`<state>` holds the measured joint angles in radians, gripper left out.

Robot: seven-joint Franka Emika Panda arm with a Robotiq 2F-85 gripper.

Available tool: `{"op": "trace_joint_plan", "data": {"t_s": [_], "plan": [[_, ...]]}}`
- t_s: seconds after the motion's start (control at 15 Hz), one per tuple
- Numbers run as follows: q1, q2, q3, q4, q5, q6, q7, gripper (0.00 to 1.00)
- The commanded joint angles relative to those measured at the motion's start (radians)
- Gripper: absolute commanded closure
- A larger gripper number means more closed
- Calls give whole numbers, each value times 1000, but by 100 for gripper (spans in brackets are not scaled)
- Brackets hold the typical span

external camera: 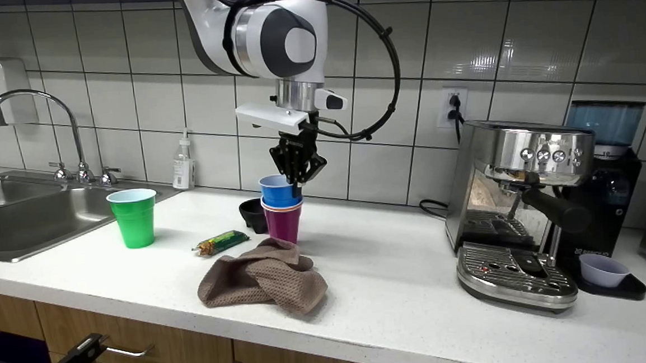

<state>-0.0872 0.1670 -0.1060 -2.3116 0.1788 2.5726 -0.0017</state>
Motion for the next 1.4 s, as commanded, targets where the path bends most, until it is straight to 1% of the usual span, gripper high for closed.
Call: {"op": "trace_joint_plan", "data": {"t_s": [0.0,0.67,0.73,0.8,0.93,1.0,1.33], "plan": [[-23,32,14,42,22,-31,-31,99],[-25,54,17,62,18,-23,-27,99],[-25,53,17,61,17,-24,-28,71],[-23,52,14,61,9,-25,-21,68],[-22,50,15,61,7,-24,-23,55],[-22,49,15,61,7,-23,-24,46],[-19,29,24,56,10,-20,-39,9]]}}
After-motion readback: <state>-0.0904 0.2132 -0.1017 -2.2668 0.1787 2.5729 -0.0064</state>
